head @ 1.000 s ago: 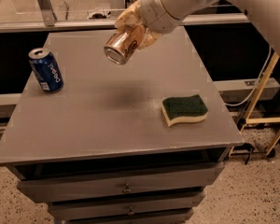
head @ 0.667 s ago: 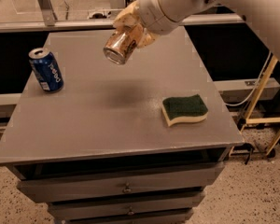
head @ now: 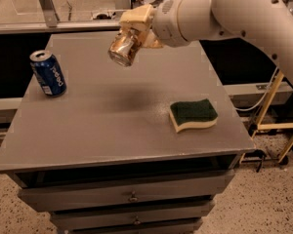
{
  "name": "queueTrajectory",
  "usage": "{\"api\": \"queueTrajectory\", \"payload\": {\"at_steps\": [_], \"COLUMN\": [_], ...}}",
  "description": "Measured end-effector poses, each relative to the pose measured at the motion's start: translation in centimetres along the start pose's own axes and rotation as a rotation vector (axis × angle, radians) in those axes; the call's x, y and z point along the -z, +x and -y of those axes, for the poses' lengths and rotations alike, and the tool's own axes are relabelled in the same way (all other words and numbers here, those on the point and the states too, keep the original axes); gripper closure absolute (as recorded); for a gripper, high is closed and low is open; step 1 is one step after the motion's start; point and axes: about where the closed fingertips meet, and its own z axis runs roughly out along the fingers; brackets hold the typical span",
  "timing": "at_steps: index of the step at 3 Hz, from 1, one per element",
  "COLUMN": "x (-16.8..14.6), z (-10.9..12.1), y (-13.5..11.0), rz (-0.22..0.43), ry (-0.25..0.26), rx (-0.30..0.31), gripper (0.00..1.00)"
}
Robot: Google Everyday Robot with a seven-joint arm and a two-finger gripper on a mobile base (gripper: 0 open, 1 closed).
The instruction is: Place orange can upright
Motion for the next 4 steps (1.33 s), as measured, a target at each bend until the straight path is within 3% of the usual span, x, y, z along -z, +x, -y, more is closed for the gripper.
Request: {"api": "queueTrajectory", "payload": {"at_steps": [1, 2, 3, 4], "x": [1.3, 1.2, 1.8, 2.9], "z": [1.1, 2.4, 1.0, 0.3], "y": [0.4, -0.2, 0.8, 1.3], "rz": [-0.033, -0.032, -0.066, -0.083], "ry": [0.102, 0.133, 0.158, 0.214], "rx": [0.119, 0.232, 0.261, 0.388], "gripper": [1.00, 1.00, 1.00, 1.00]}}
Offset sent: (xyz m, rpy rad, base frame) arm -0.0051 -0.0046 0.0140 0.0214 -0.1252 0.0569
